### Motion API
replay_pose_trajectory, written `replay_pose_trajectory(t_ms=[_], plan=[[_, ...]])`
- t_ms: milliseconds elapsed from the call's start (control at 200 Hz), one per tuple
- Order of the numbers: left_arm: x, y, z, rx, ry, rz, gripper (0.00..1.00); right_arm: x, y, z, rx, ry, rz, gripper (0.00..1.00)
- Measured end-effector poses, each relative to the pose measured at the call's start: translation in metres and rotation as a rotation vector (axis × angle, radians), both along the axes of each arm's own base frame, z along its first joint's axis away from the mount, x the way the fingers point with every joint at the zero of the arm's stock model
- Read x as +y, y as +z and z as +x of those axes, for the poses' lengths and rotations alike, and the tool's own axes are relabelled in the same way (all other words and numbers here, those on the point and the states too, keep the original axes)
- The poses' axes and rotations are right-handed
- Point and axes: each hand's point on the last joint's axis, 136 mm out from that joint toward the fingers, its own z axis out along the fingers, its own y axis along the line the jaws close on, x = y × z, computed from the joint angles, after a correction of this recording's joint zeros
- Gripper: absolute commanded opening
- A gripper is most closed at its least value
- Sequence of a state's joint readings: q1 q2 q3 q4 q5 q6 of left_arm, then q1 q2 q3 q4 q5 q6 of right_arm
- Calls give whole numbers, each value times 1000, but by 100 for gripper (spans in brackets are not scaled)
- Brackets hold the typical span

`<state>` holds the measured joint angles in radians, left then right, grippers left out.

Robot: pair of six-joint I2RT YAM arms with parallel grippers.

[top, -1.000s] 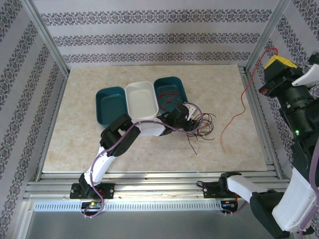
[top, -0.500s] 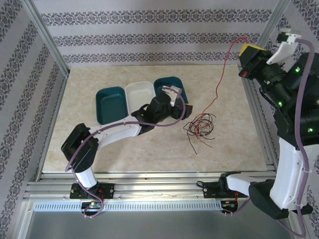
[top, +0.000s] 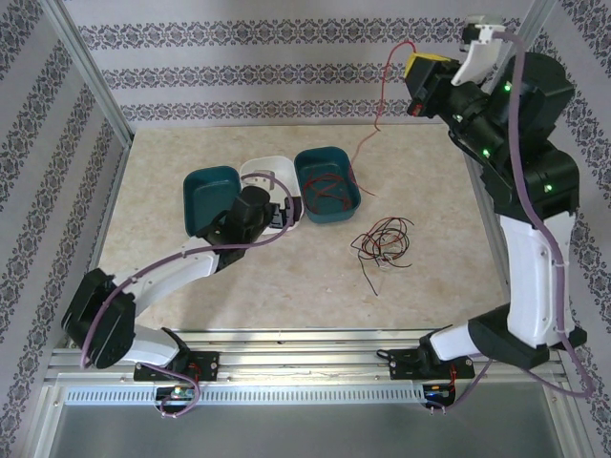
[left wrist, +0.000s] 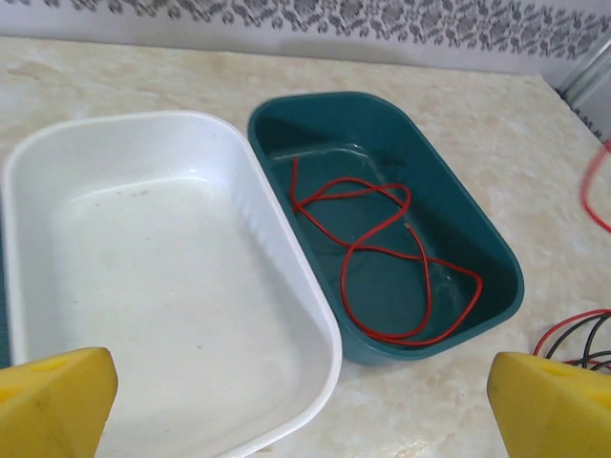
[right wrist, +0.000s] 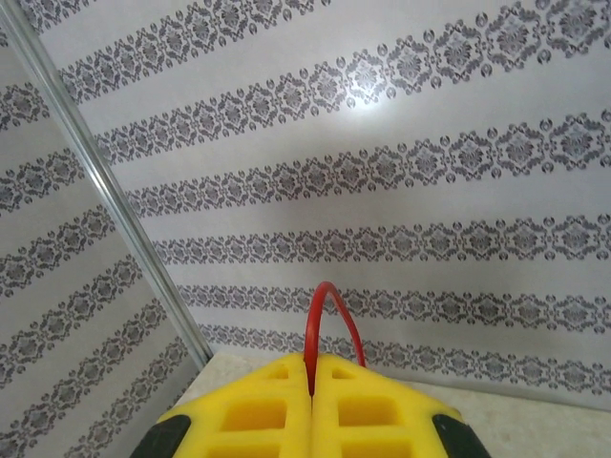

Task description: Untangle the cables

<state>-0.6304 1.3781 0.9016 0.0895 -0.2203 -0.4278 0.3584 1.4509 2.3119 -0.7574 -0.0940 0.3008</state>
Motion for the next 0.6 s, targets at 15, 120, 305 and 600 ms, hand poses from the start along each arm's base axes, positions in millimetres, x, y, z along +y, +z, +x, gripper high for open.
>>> replay_pose_trajectory(t_ms=[15, 120, 305, 600], plan=[[2, 1, -1, -4, 3, -2, 99, 2, 0, 3, -2, 1, -3, 0], [12, 6, -6, -20, 23, -6, 99, 13, -4, 22, -5, -3, -23, 0], [24, 0, -13, -13, 45, -5, 99, 35, -34, 64, 50, -13, -72, 0], [35, -5, -21, -6, 66, -14, 99, 54, -70, 99, 125, -21, -114, 0]])
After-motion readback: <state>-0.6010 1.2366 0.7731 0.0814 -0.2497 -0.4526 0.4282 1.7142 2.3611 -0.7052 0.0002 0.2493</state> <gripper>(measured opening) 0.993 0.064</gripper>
